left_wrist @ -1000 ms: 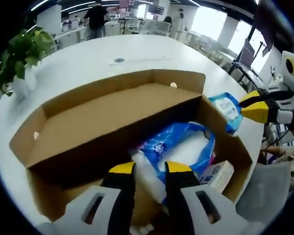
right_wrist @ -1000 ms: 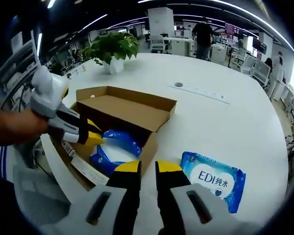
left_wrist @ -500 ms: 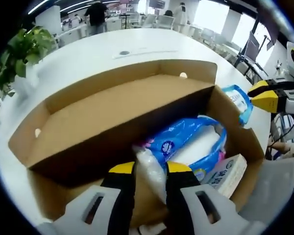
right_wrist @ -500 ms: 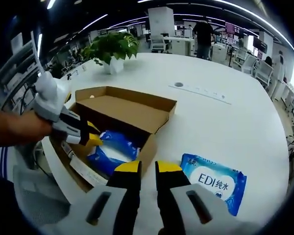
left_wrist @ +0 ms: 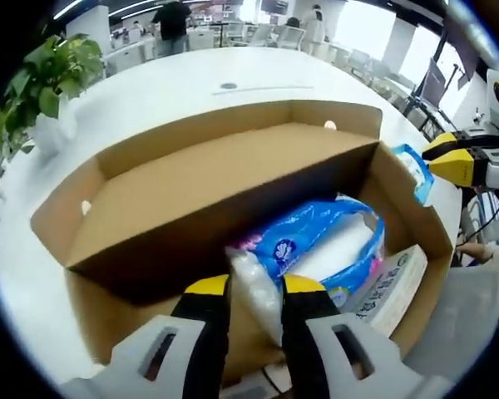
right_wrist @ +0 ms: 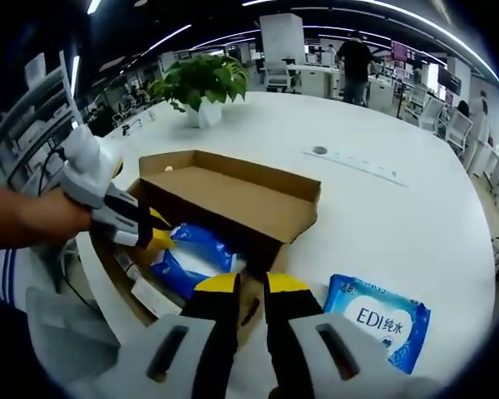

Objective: Operate the shoe box by opening the lid, removing the specified soft item, and placing it in the target area until the item is outside and the box remains undamaged.

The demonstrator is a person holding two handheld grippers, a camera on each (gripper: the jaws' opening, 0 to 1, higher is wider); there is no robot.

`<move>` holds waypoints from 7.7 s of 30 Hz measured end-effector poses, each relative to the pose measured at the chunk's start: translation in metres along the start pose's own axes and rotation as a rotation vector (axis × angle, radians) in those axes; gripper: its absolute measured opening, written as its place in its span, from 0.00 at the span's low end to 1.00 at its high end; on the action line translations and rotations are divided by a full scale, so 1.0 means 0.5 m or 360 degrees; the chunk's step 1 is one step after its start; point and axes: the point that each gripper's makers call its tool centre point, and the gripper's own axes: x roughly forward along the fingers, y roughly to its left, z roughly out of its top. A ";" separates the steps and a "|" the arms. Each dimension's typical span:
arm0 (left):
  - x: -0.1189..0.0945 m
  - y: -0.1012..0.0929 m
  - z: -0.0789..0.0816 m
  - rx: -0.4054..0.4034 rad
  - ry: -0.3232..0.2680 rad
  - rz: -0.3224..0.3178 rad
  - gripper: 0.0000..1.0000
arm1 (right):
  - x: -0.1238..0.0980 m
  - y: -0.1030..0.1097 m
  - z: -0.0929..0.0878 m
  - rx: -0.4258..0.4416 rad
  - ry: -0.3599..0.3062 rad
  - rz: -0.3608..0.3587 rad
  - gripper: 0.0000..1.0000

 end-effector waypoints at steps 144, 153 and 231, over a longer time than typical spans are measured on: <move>-0.172 -0.120 0.090 0.0184 -0.0100 -0.0123 0.00 | -0.045 0.046 0.015 0.0033 0.0214 -0.0081 0.00; -0.173 -0.170 0.111 0.0234 -0.0103 -0.0175 0.00 | -0.089 0.011 0.013 0.0058 0.0182 -0.0142 0.00; 0.110 -0.662 0.274 0.0542 0.0095 -0.0538 0.01 | -0.299 -0.493 -0.204 0.0387 0.0204 -0.0507 0.00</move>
